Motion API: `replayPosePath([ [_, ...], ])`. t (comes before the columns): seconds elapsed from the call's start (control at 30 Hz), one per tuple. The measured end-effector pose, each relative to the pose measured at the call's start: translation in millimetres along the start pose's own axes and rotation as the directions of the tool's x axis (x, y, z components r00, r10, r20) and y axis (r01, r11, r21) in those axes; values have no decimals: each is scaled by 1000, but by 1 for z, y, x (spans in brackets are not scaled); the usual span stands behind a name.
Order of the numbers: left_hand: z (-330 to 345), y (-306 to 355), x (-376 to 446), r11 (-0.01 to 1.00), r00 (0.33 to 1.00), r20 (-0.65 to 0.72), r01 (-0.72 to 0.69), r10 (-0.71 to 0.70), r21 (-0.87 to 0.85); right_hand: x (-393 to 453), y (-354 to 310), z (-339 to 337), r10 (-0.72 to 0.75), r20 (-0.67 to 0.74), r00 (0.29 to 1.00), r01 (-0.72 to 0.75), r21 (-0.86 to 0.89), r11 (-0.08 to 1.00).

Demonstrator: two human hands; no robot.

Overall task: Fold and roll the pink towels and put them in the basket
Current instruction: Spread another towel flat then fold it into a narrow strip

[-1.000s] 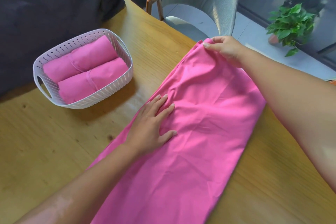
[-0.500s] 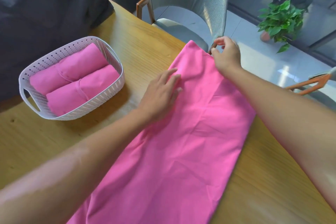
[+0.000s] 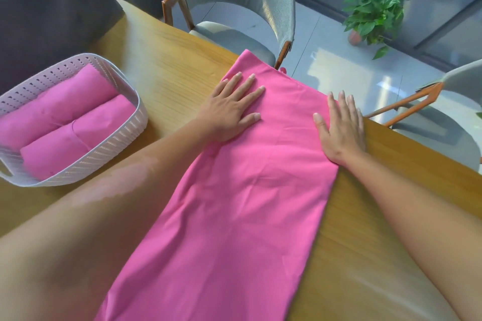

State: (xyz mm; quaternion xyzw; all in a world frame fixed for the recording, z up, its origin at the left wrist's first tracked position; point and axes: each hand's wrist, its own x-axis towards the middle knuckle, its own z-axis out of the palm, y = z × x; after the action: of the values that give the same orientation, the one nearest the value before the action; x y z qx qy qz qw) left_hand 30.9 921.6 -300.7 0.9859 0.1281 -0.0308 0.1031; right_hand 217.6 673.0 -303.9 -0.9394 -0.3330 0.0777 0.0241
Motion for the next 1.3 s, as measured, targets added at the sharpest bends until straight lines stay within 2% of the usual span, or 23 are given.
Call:
replayPosePath([
  [0.17,-10,7,-39,997,999,6,54,-54,-56,1,-2,-14,61,90,994,-47,-146,988],
  [0.3,-12,15,-103,989,996,34,91,-87,-113,-33,-15,-19,104,56,993,-101,-46,994],
  [0.47,-10,38,-188,976,986,63,161,-153,-149,-128,-53,-6,41,92,995,-45,38,998],
  [0.67,-6,67,-274,950,968,99,245,-229,-191,-257,-104,5,-1,154,988,-9,60,998],
  [0.9,0,86,-360,949,958,89,283,-272,-140,-392,-154,10,-63,314,947,54,39,998],
  [1.0,3,88,-391,955,959,69,279,-273,-100,-431,-168,13,-65,368,927,46,59,997],
  [1.2,8,101,-444,946,958,33,287,-285,-150,-483,-185,17,-89,410,908,63,77,995],
  [1.3,12,113,-472,890,927,66,372,-368,-263,-507,-189,19,-133,422,897,105,89,990],
])
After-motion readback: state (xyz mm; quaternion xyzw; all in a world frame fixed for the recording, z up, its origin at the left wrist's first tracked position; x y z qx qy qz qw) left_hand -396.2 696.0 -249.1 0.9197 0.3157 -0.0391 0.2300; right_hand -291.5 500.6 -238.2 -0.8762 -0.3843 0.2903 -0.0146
